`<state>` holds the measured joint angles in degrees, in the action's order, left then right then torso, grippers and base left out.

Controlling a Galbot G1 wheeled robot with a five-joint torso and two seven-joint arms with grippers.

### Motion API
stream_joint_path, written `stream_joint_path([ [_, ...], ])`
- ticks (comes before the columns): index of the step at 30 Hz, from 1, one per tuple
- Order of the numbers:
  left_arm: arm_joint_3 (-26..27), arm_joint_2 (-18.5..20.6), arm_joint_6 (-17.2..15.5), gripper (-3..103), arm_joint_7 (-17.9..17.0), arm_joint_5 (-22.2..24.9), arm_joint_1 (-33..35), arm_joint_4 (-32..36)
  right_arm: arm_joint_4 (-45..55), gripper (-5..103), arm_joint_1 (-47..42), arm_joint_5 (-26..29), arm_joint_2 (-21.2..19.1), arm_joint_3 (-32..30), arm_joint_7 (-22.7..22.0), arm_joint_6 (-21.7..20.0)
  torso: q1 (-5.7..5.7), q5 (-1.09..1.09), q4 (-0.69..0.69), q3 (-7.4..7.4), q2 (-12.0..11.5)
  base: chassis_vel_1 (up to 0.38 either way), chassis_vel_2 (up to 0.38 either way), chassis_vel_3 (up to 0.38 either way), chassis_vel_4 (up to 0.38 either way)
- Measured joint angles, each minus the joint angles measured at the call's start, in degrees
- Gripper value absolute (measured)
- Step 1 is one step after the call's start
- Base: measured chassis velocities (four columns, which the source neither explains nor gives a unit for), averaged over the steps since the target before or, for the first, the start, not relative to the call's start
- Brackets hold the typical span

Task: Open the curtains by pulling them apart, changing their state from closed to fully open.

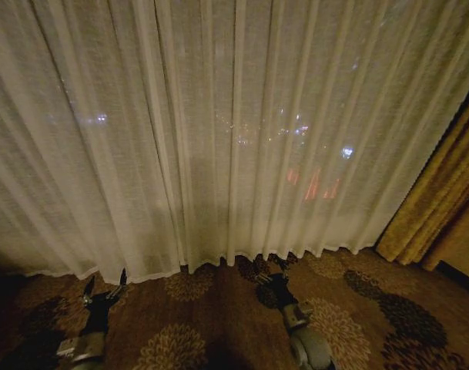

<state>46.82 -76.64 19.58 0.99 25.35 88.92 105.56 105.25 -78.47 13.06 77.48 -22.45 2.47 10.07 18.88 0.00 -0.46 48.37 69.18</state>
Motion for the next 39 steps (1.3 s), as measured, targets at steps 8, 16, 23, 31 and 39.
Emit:
stream_joint_path([
  [8, 0.0, 0.0, 0.0, 100, 0.0, 0.0, 0.0, 0.0, 0.1, 100, -0.1, -0.5, 0.1, -0.1, -0.1, 0.0, 0.00, 0.00, 0.00, 0.00, 0.0, 0.000, 0.000, 0.000, 0.000],
  [16, 0.0, 0.0, 0.0, 100, 0.0, 0.0, 0.0, 0.0, 0.6, 100, -0.6, -0.6, 0.2, -0.5, 0.2, 0.0, 0.00, 0.00, 0.00, 0.00, 0.0, 0.000, 0.000, 0.000, 0.000],
  [23, 0.0, 0.0, 0.0, 100, 0.0, 0.0, 0.0, 0.0, 0.1, 100, -0.4, -0.6, 0.2, -0.9, 1.1, 0.7, 0.00, 0.00, 0.00, 0.00, 0.0, 0.000, 0.000, 0.000, 0.000],
  [31, 0.0, 0.0, 0.0, 100, 0.0, 0.0, 0.0, 0.0, -0.3, 100, 0.3, -0.4, 0.0, -0.7, 1.1, 0.7, -0.02, 0.00, 0.01, -0.01, 0.0, -0.052, 0.054, 0.040, -0.051],
  [39, 0.0, 0.0, 0.0, 100, 0.0, 0.0, 0.0, 0.0, -0.8, 100, 0.3, -0.8, 0.1, -0.3, 1.6, 0.7, -0.01, 0.01, 0.00, 0.00, 0.0, -0.187, 0.163, 0.179, -0.179],
])
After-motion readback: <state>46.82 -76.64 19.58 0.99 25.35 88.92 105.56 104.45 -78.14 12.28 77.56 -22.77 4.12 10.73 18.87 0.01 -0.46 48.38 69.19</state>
